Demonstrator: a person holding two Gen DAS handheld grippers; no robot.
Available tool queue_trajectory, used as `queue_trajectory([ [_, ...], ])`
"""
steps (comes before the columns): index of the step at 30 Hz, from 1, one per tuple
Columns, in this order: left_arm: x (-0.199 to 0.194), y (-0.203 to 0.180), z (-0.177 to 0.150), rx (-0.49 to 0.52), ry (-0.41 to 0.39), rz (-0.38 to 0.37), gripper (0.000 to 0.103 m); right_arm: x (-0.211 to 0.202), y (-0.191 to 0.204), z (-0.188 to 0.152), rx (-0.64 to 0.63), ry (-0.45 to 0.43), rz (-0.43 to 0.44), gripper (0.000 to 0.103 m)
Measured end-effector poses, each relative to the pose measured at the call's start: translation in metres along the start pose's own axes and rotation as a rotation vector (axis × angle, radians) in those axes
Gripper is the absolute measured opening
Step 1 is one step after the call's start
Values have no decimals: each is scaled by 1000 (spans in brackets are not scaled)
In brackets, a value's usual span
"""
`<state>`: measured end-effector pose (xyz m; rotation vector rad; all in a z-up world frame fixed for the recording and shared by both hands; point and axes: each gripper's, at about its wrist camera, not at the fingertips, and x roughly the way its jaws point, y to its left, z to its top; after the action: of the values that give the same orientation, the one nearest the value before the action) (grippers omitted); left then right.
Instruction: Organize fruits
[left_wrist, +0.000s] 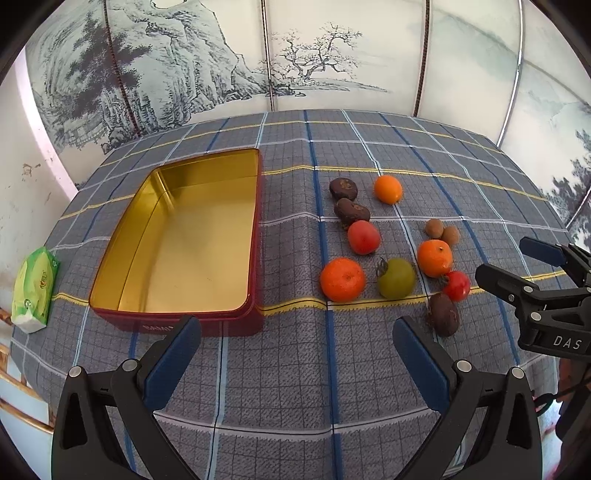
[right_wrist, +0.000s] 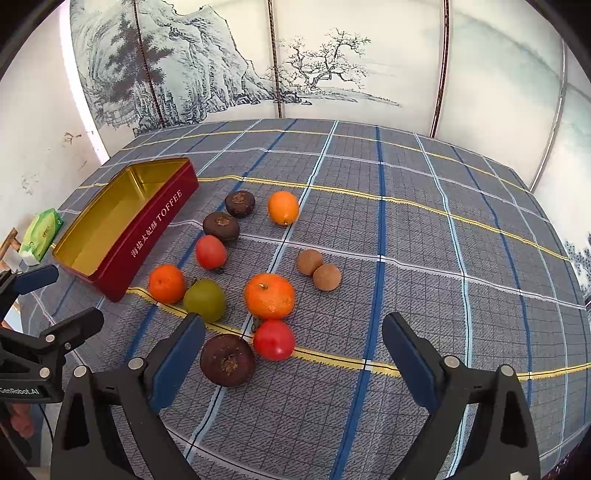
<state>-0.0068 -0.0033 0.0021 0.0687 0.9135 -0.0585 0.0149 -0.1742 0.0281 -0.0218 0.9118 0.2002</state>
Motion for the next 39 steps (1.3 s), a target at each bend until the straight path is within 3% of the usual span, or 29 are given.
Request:
queue_trajectory([
  [10, 3, -3, -2, 7, -3, -8, 102, 1, 4, -3, -5, 10, 8, 88],
  [39, 9, -10, -5, 20, 12, -11, 101, 5, 4, -5, -14, 16, 10, 85],
])
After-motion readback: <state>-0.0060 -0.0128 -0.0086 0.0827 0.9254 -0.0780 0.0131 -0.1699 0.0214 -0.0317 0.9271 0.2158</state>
